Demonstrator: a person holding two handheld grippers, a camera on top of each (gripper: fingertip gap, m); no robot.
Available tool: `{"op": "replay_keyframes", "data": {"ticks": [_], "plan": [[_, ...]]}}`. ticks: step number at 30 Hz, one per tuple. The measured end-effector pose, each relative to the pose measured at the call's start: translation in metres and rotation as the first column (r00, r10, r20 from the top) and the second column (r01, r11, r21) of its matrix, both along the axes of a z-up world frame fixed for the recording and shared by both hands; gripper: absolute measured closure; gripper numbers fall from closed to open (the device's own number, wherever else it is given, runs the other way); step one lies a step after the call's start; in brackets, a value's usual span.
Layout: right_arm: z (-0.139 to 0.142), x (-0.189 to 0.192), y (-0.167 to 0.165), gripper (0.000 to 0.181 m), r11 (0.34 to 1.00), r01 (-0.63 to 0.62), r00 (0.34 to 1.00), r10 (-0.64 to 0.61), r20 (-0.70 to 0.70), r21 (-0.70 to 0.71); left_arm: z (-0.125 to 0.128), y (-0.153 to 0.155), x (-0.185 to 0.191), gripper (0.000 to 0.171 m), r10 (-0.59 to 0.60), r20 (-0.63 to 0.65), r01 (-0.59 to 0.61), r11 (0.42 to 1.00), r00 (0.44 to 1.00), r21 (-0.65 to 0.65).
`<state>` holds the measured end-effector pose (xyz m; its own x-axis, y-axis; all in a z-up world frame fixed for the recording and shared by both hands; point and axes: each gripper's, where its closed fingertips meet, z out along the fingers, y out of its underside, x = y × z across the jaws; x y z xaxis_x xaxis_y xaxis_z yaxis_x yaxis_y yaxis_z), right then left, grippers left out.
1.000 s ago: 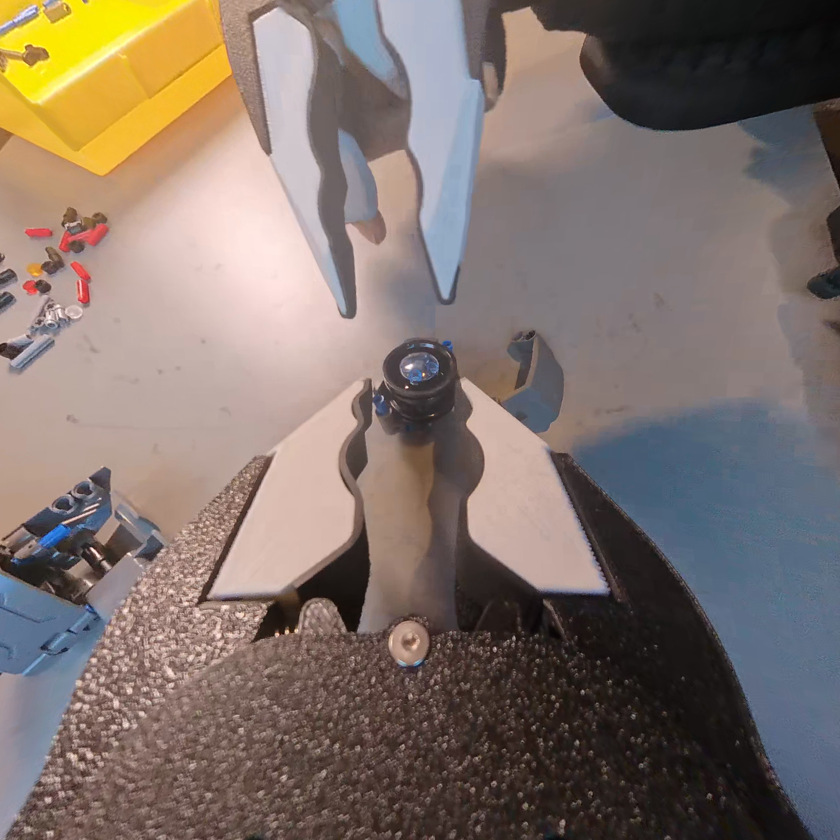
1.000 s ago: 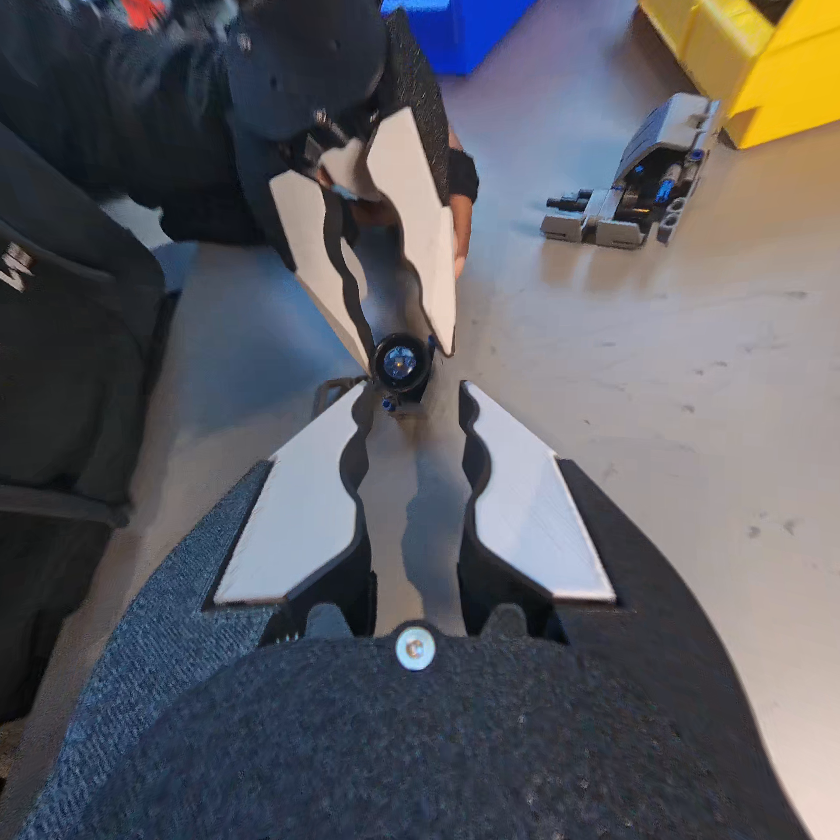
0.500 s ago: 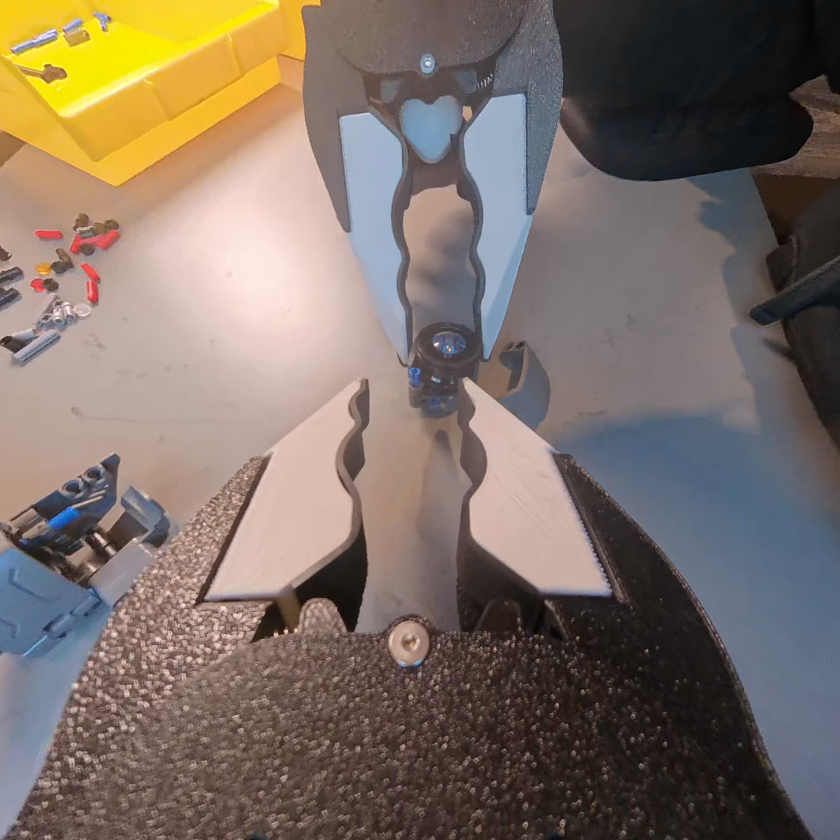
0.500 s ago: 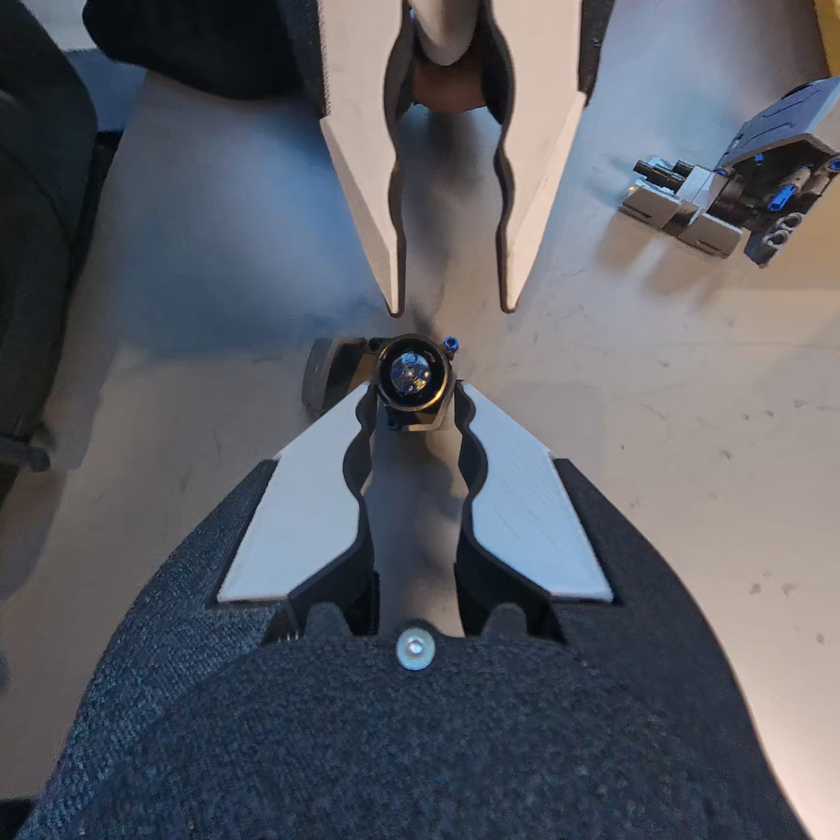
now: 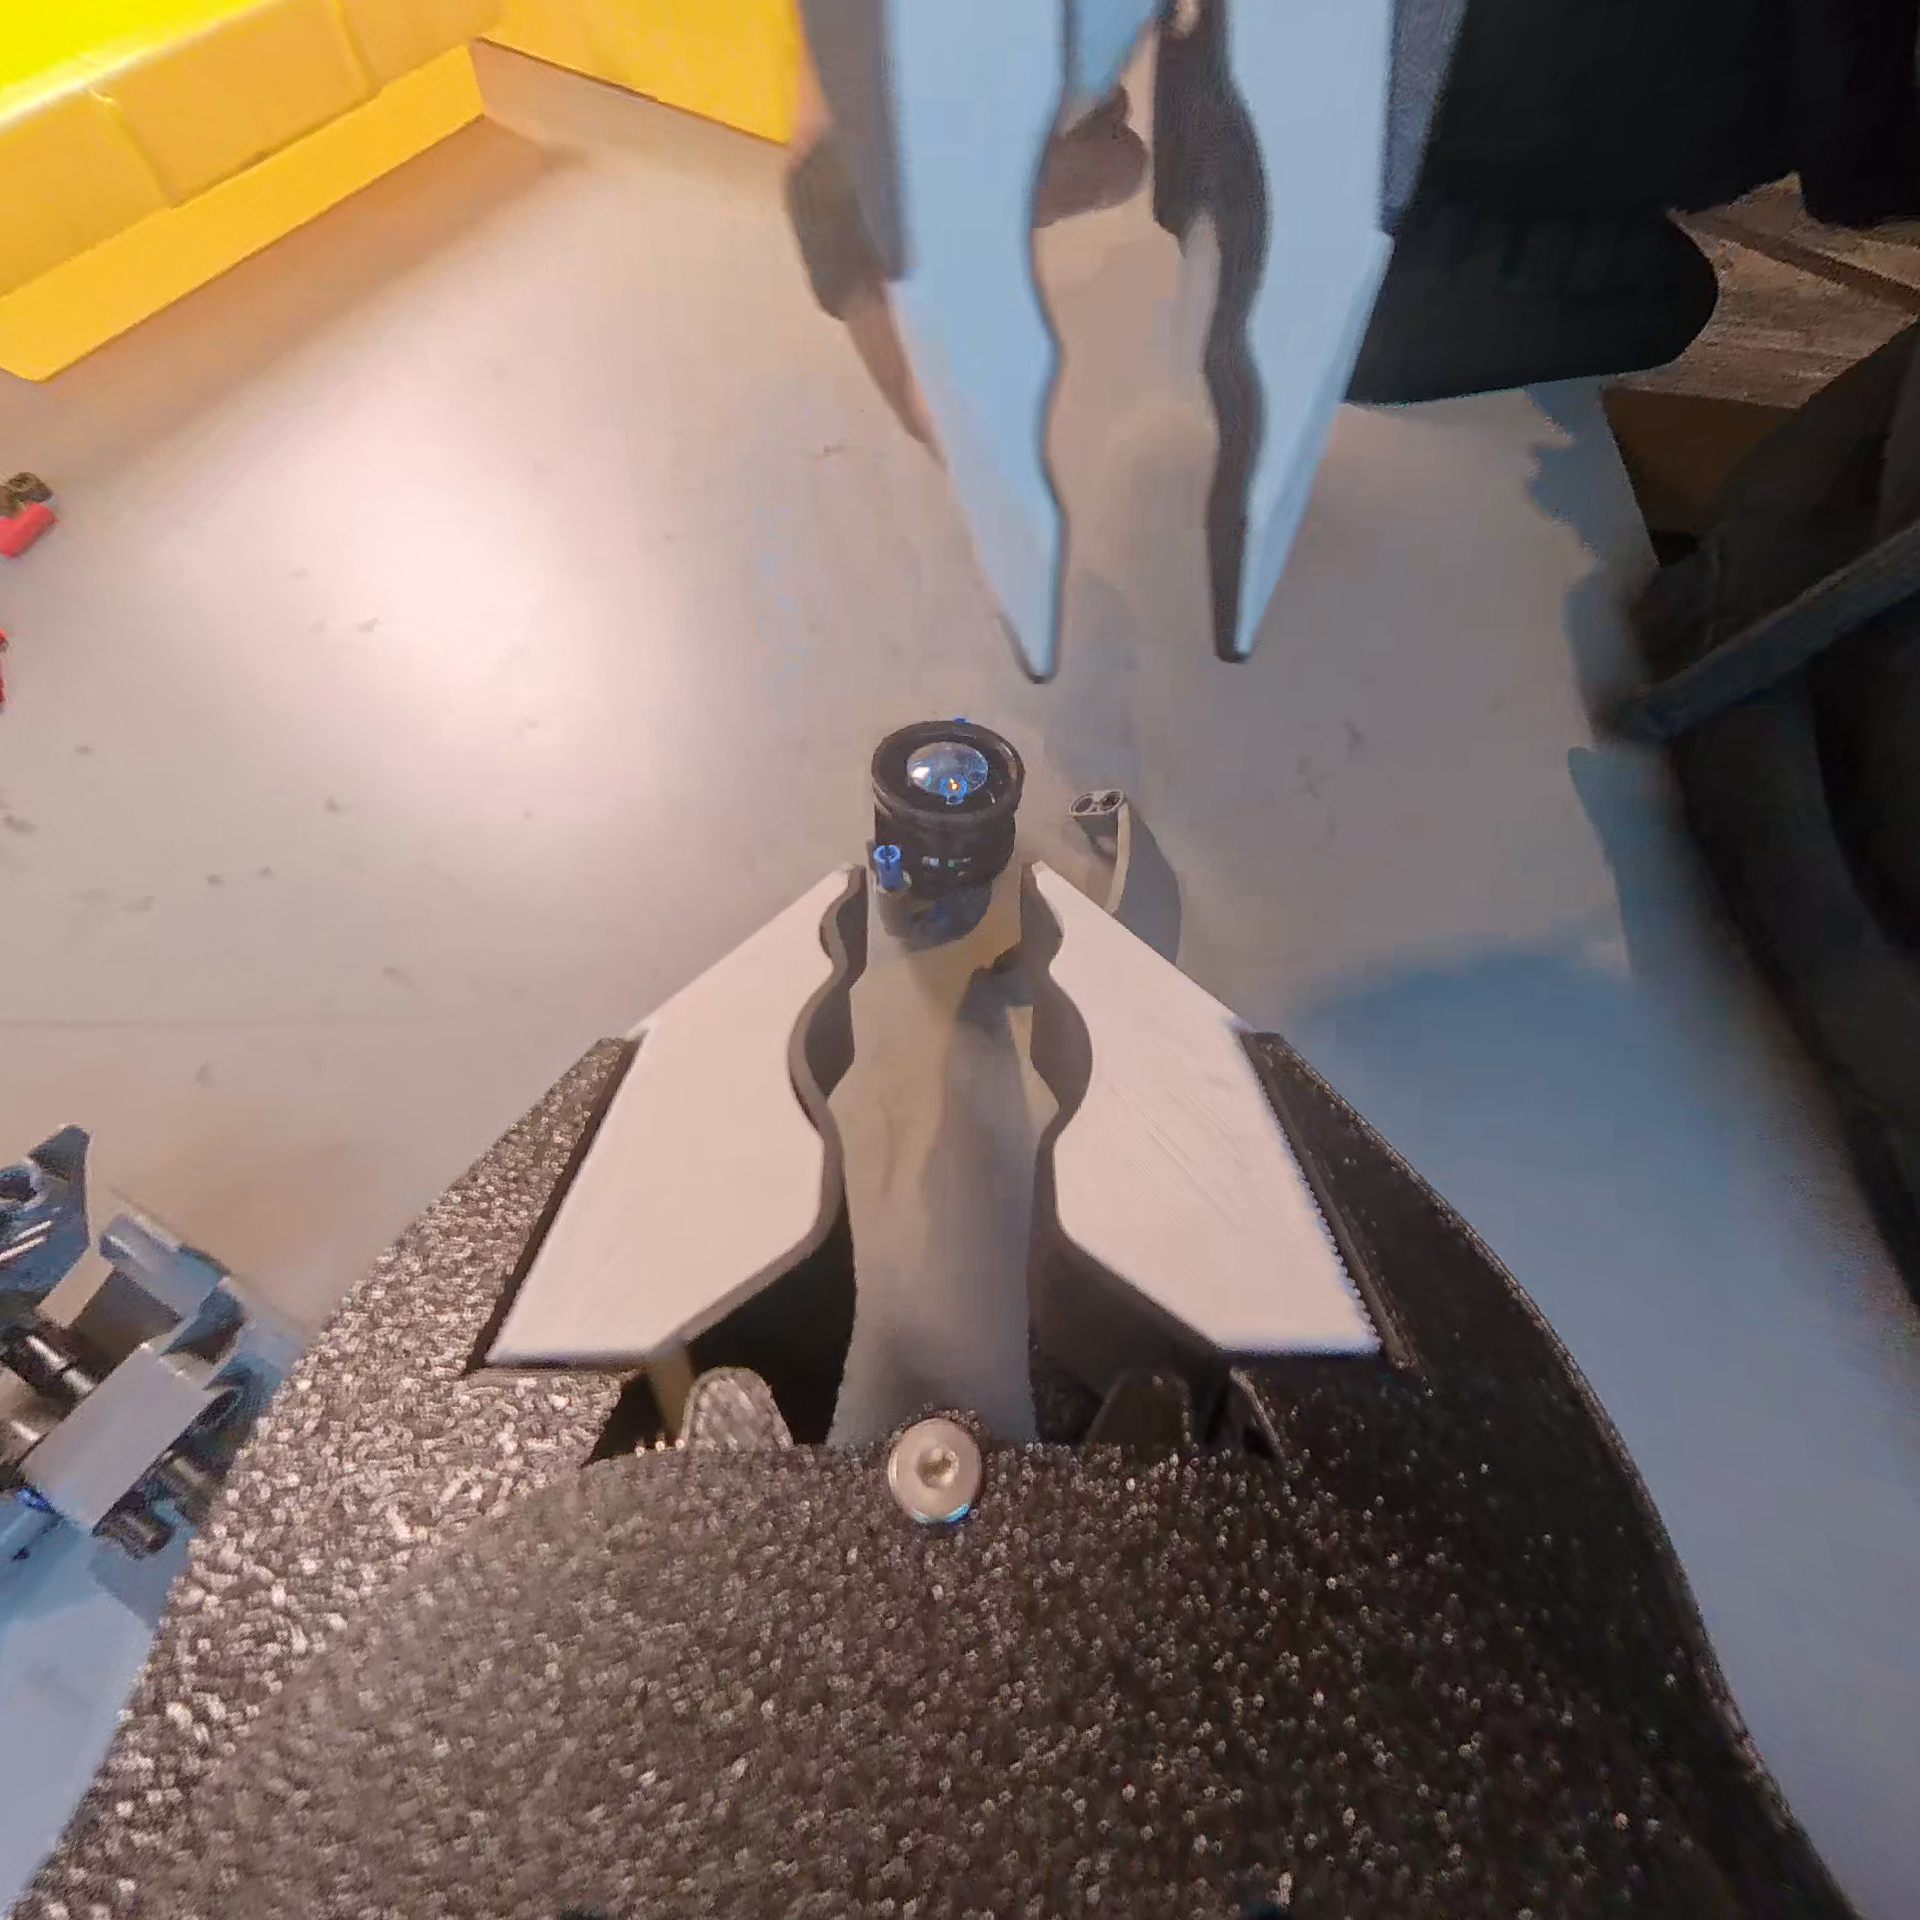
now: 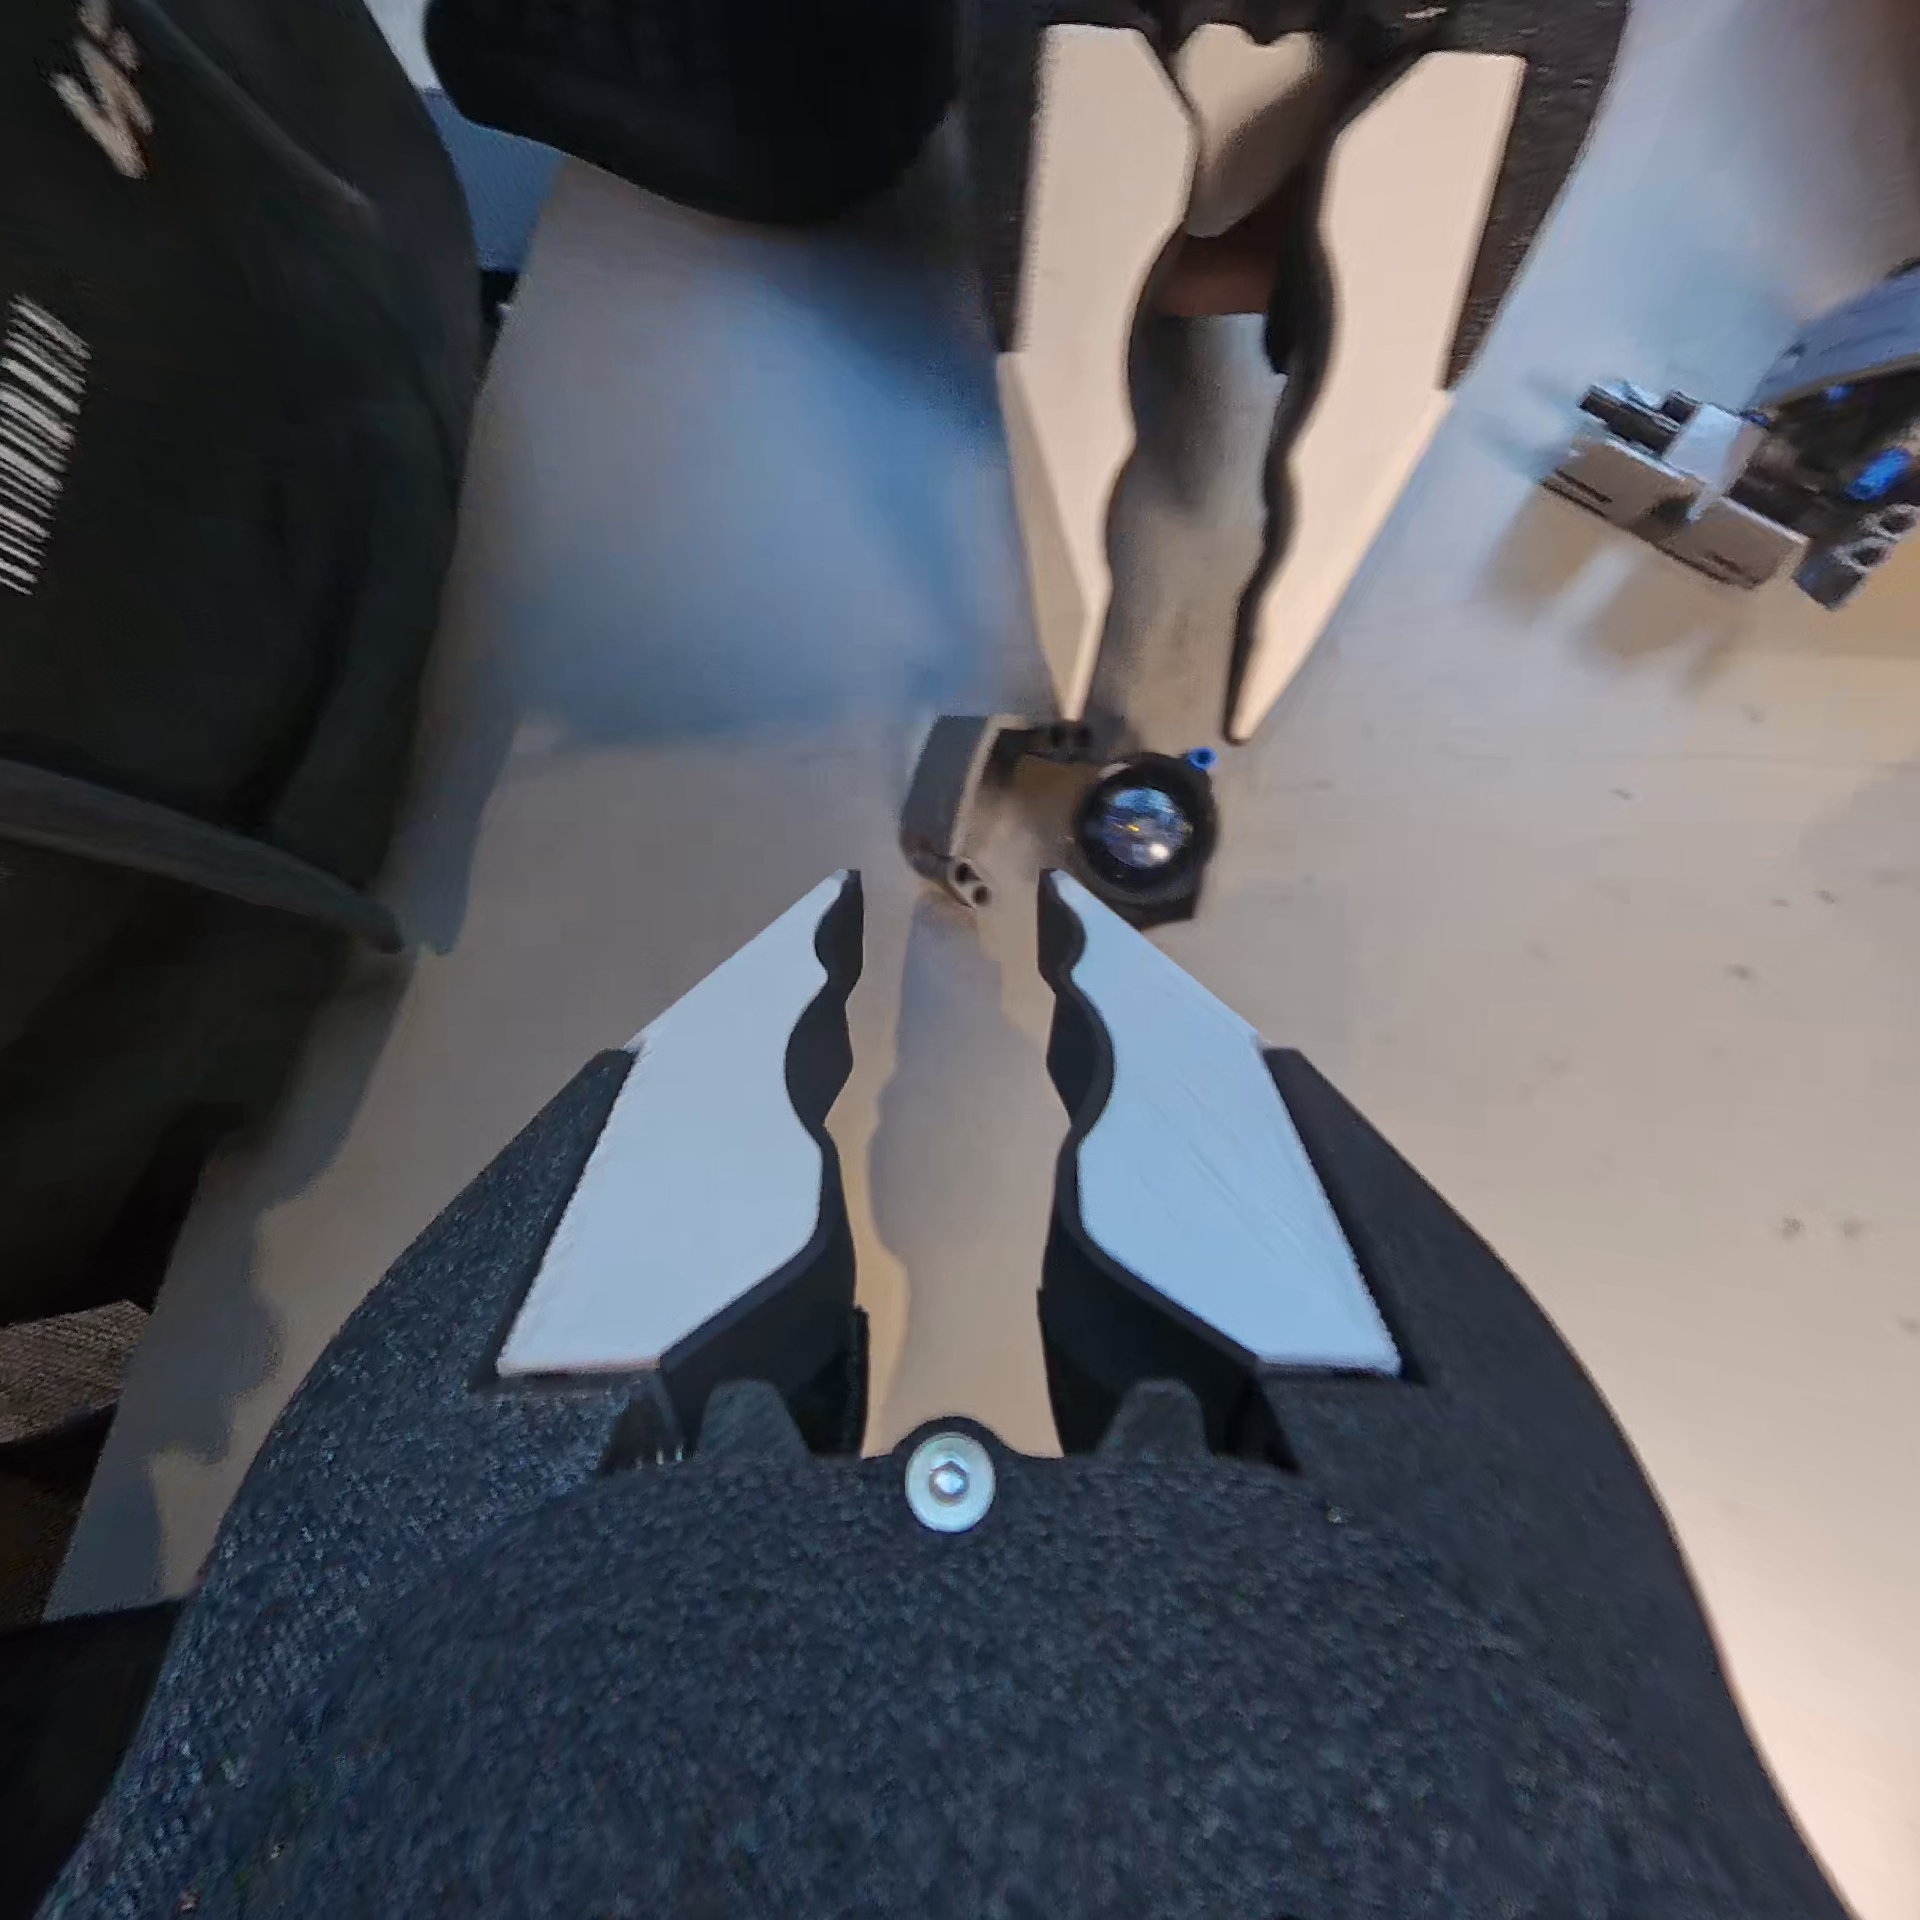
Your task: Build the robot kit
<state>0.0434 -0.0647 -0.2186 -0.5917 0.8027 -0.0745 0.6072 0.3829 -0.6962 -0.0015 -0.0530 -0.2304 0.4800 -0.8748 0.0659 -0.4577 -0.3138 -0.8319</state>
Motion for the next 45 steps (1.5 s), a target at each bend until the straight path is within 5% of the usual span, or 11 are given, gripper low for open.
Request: {"op": "replay_keyframes", "data": {"ticks": [8,11,14,19,25,33,45], "plan": [[-0.019,-0.021,-0.019,0.156,0.997,0.072,0.996,-0.073,-0.053,-0.023,0.000,-0.015,-0.016,0.145,-0.013,-0.017,0.012,1.000,1.000,-0.025],[-0.027,-0.023,-0.025,0.176,0.999,0.027,0.999,-0.028,-0.044,-0.035,0.001,-0.022,-0.016,0.144,-0.036,-0.006,0.035,0.998,0.999,-0.052],[-0.014,-0.015,-0.032,0.180,0.998,-0.055,0.991,0.051,-0.120,-0.031,0.010,-0.029,-0.008,0.141,-0.066,0.098,0.076,0.993,0.993,-0.092],[0.028,-0.012,-0.012,0.180,1.000,-0.021,0.966,0.019,-0.258,-0.005,0.036,-0.021,0.003,0.143,-0.058,0.307,0.099,0.988,0.950,-0.120],[0.013,-0.014,0.002,0.180,0.997,0.004,0.980,-0.018,-0.199,-0.071,0.013,0.007,-0.010,0.134,0.022,0.171,-0.005,0.995,0.985,-0.097],[0.005,-0.015,0.002,0.180,0.994,0.019,0.985,-0.037,-0.170,-0.105,-0.022,0.002,0.013,0.123,-0.106,-0.080,0.100,0.992,0.991,-0.076],[0.001,-0.021,-0.006,0.180,0.977,0.079,0.991,-0.099,-0.095,-0.196,-0.024,-0.018,0.011,0.129,-0.133,-0.075,0.123,0.984,0.988,-0.128]]}}
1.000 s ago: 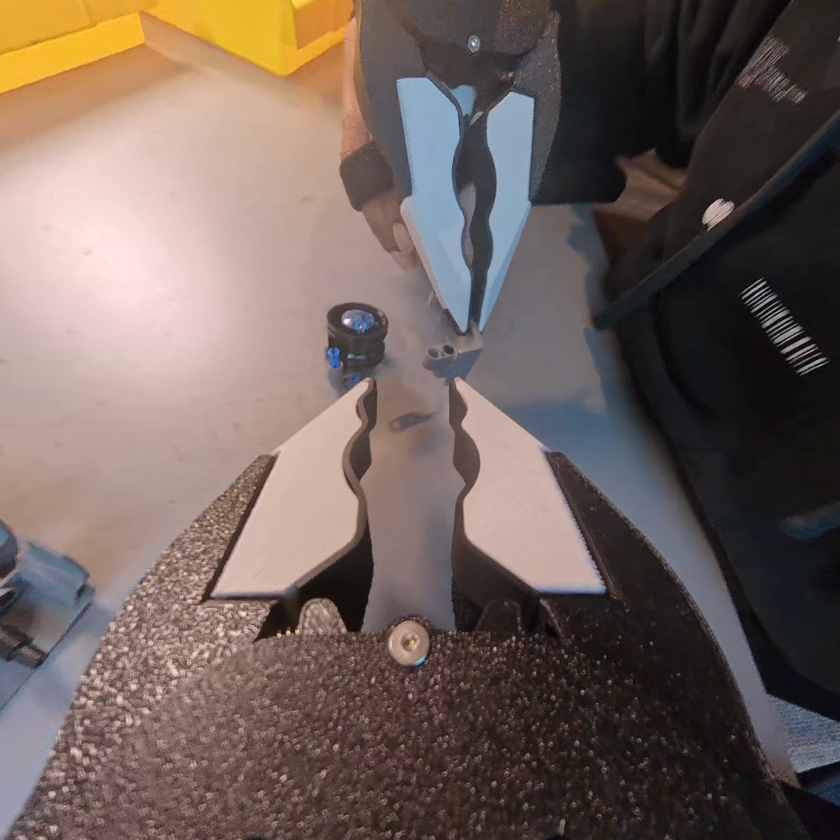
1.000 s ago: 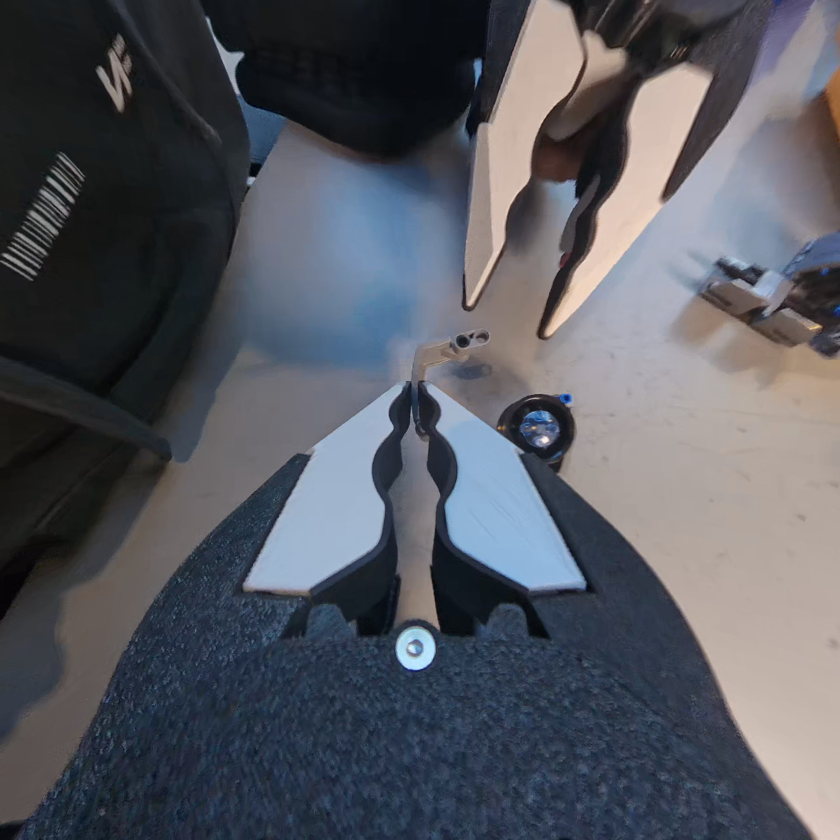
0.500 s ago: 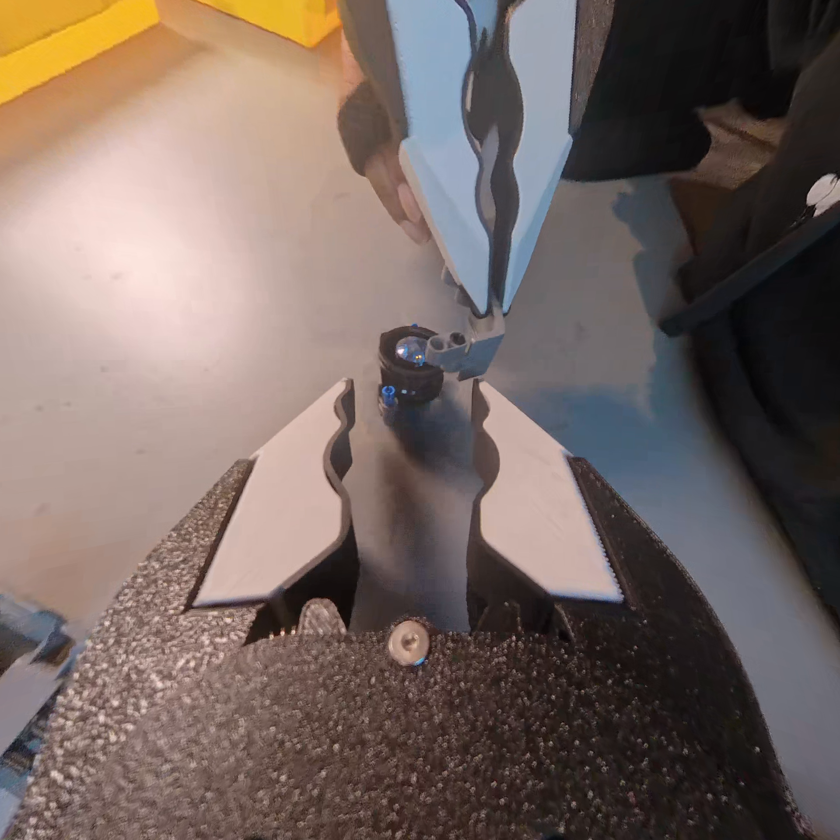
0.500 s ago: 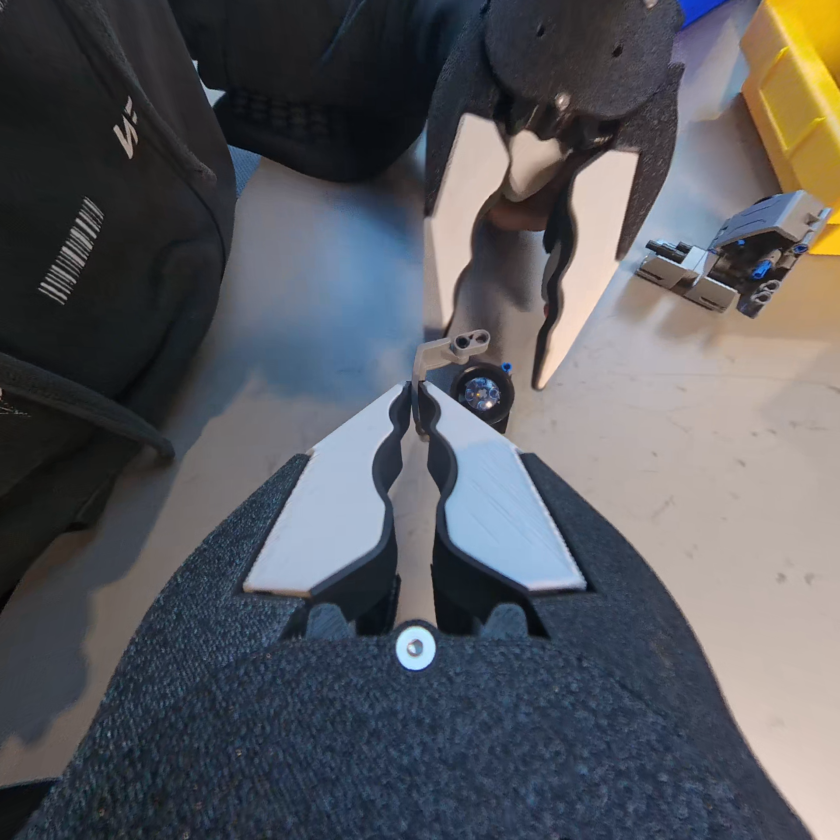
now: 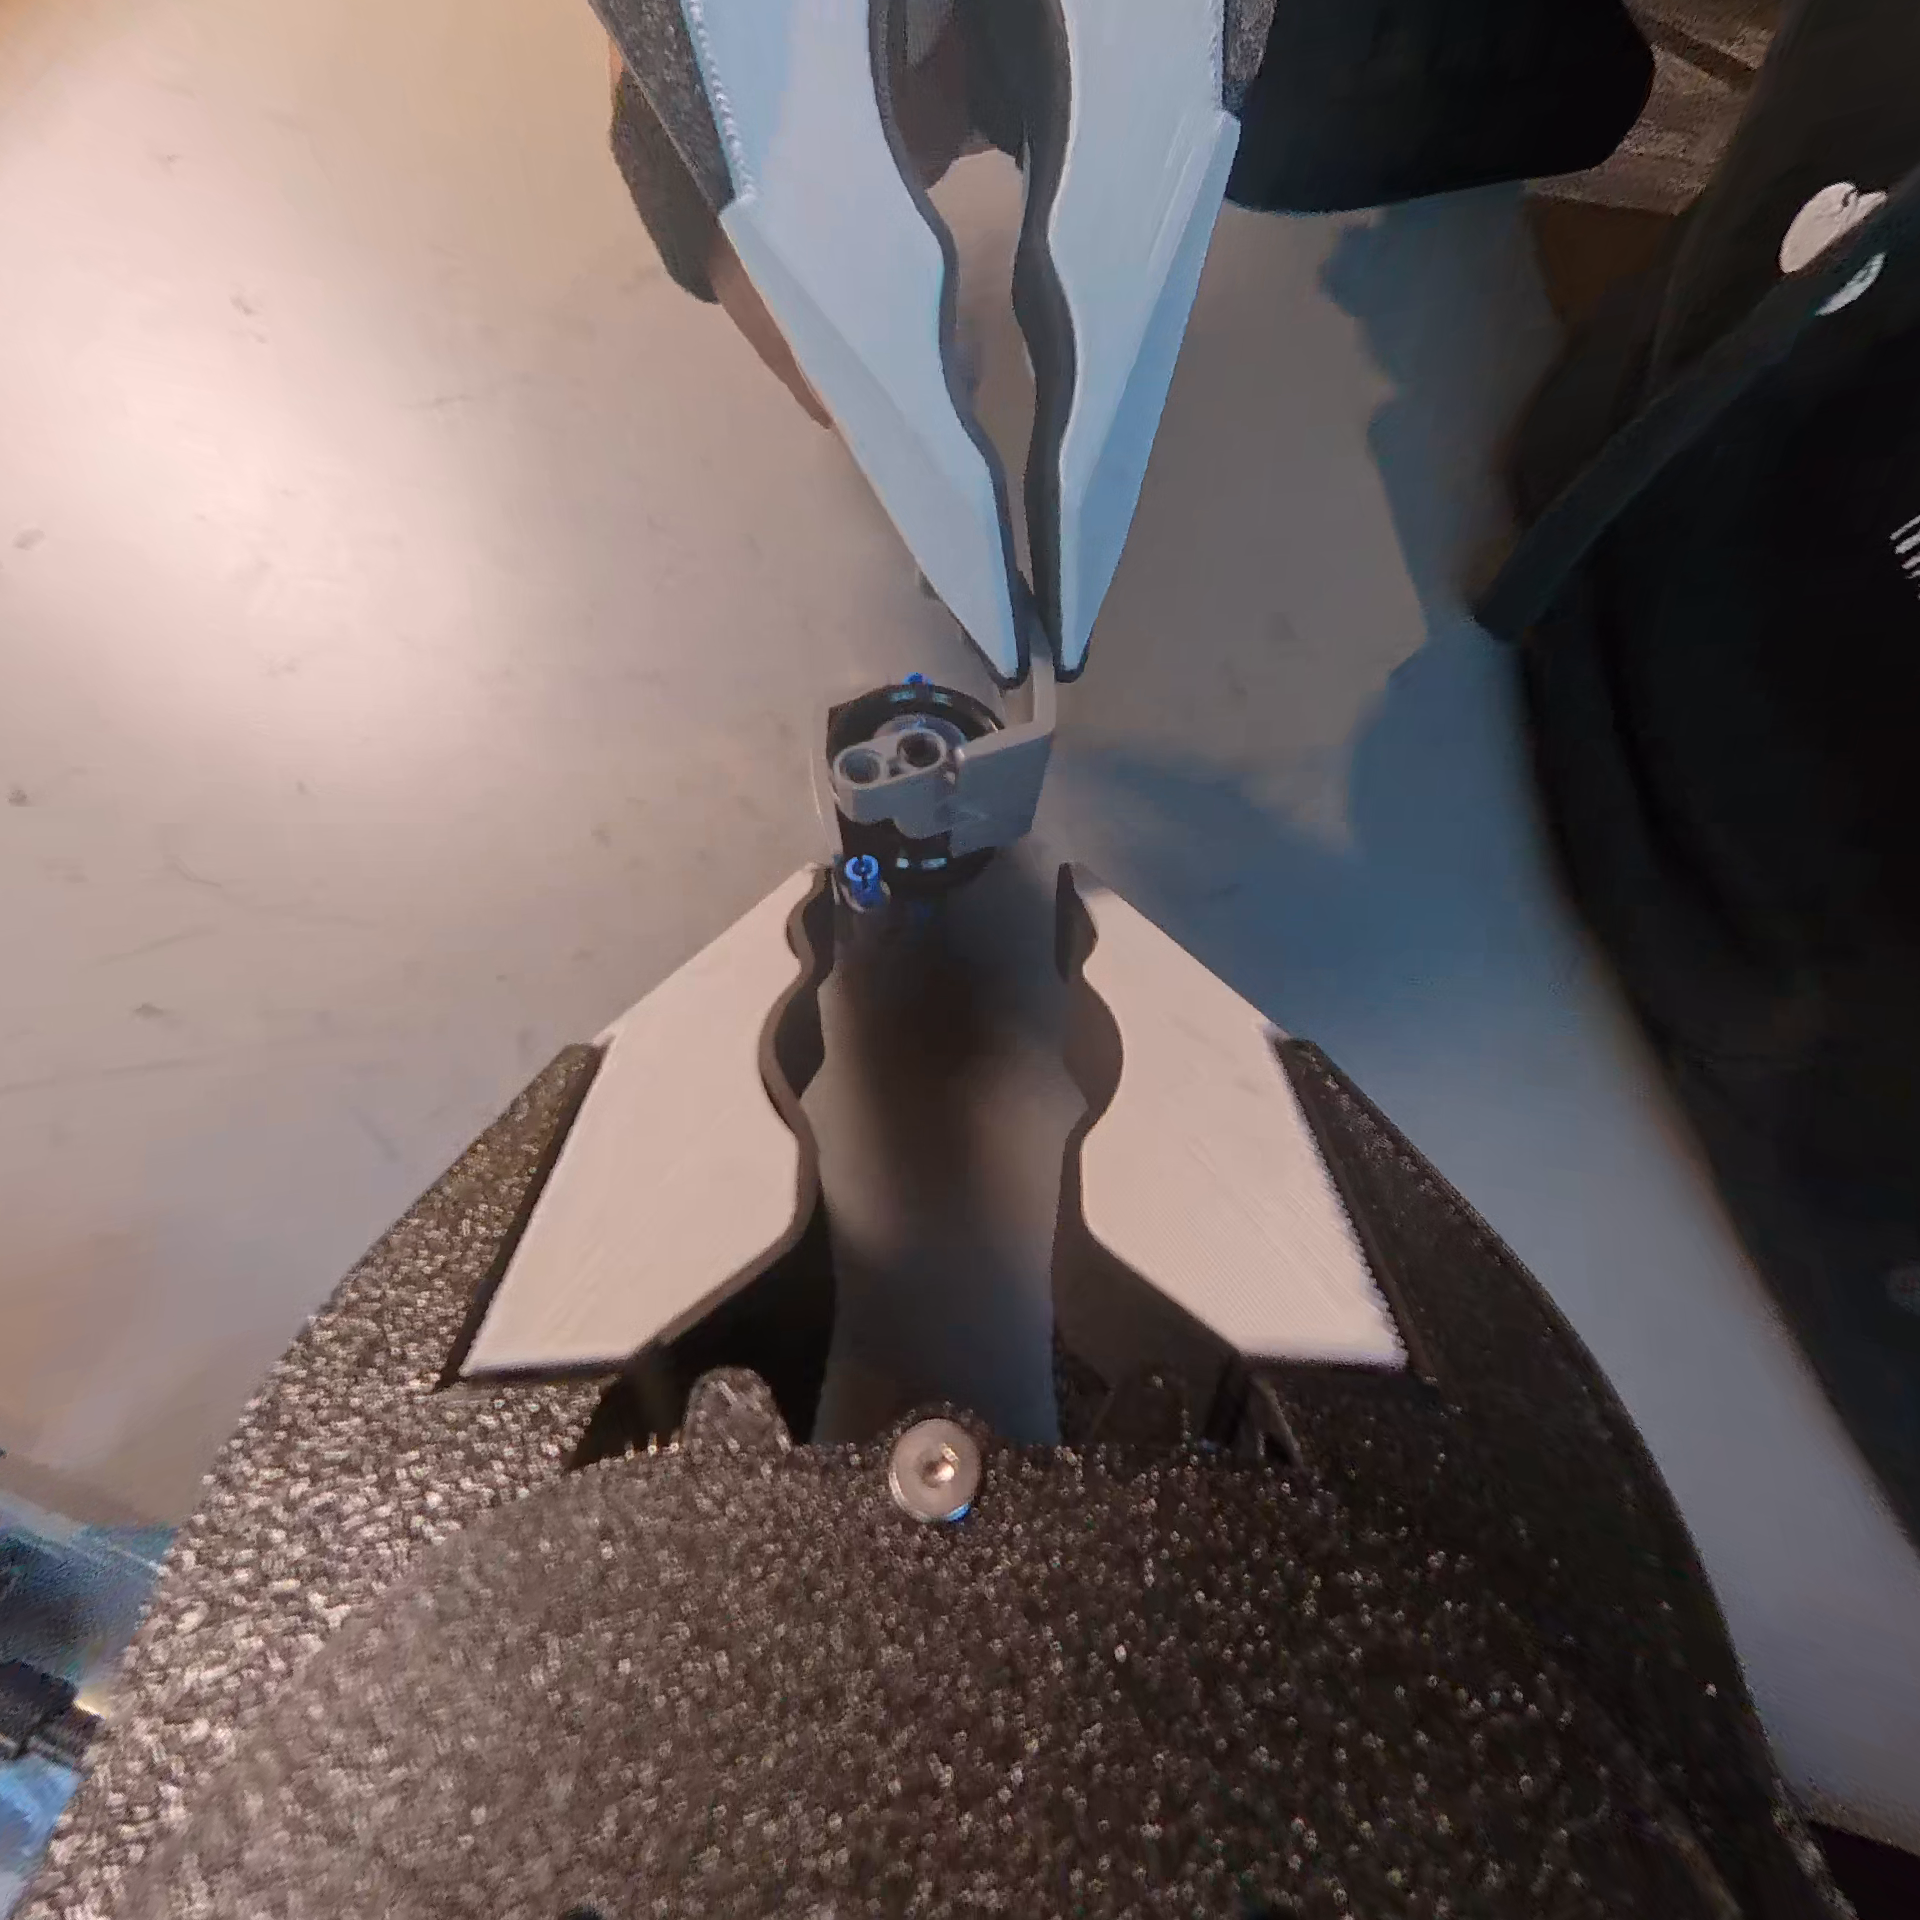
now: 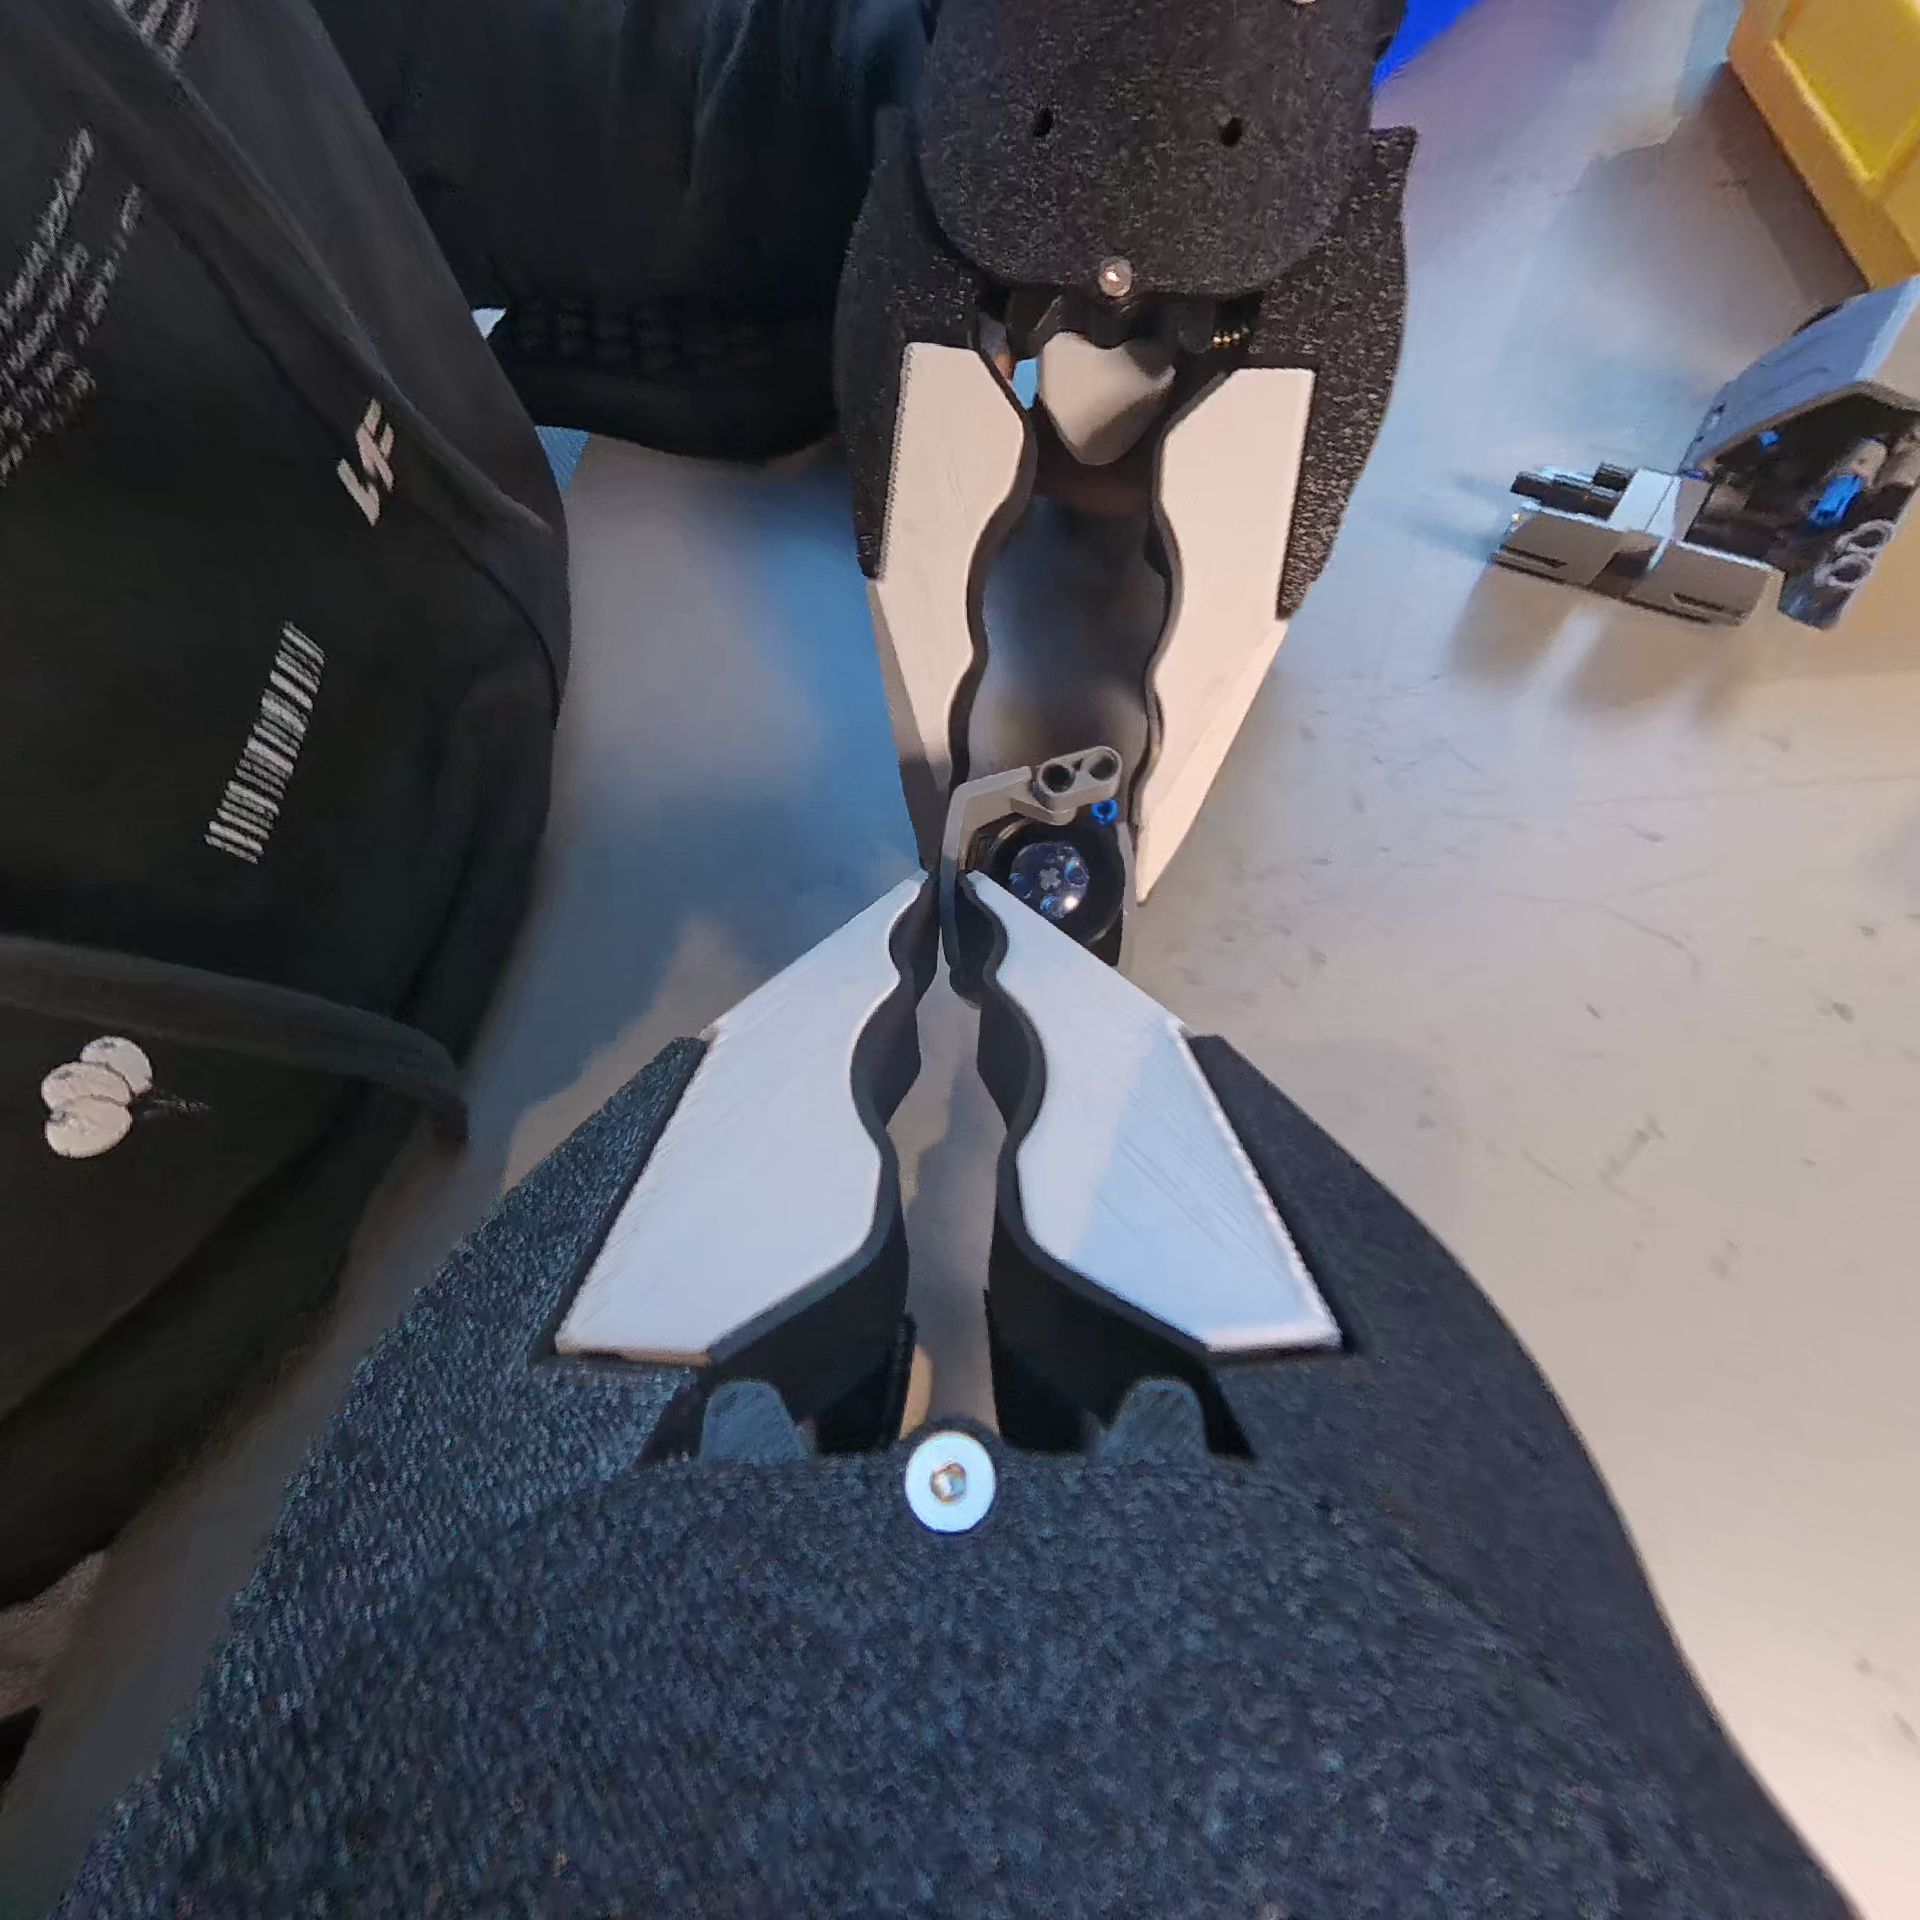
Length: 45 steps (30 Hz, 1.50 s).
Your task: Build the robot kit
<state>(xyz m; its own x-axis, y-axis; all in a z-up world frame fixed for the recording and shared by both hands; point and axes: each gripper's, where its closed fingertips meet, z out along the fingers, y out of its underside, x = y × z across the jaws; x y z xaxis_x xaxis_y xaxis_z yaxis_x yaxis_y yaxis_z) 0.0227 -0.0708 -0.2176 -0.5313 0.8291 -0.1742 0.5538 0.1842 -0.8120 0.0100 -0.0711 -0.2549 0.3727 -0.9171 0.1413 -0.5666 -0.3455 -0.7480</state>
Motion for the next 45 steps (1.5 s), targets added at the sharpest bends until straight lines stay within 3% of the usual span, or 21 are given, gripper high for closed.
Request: {"op": "replay_keyframes", "data": {"ticks": [6,16,21,29,45], "plan": [[-0.002,-0.002,-0.012,0.180,0.997,0.027,0.999,-0.024,0.048,-0.073,0.007,-0.011,-0.010,0.132,0.008,0.046,-0.006,0.999,0.999,-0.045],[-0.009,-0.003,-0.011,0.180,0.992,0.092,0.991,-0.083,0.106,-0.089,0.022,0.006,-0.019,0.142,0.103,0.149,-0.101,0.995,0.983,-0.021],[-0.008,-0.002,-0.010,0.180,0.990,0.112,0.989,-0.102,0.111,-0.084,0.021,0.004,-0.015,0.144,0.090,0.156,-0.084,0.995,0.984,-0.046],[-0.008,-0.001,-0.009,0.180,0.986,0.138,0.986,-0.127,0.109,-0.096,0.025,0.014,-0.016,0.163,0.138,0.181,-0.132,0.990,0.974,-0.048],[-0.010,0.000,-0.001,0.180,0.963,0.219,0.966,-0.190,0.174,-0.159,0.021,0.010,-0.011,0.155,0.100,0.148,-0.093,0.994,0.984,-0.054]]}}
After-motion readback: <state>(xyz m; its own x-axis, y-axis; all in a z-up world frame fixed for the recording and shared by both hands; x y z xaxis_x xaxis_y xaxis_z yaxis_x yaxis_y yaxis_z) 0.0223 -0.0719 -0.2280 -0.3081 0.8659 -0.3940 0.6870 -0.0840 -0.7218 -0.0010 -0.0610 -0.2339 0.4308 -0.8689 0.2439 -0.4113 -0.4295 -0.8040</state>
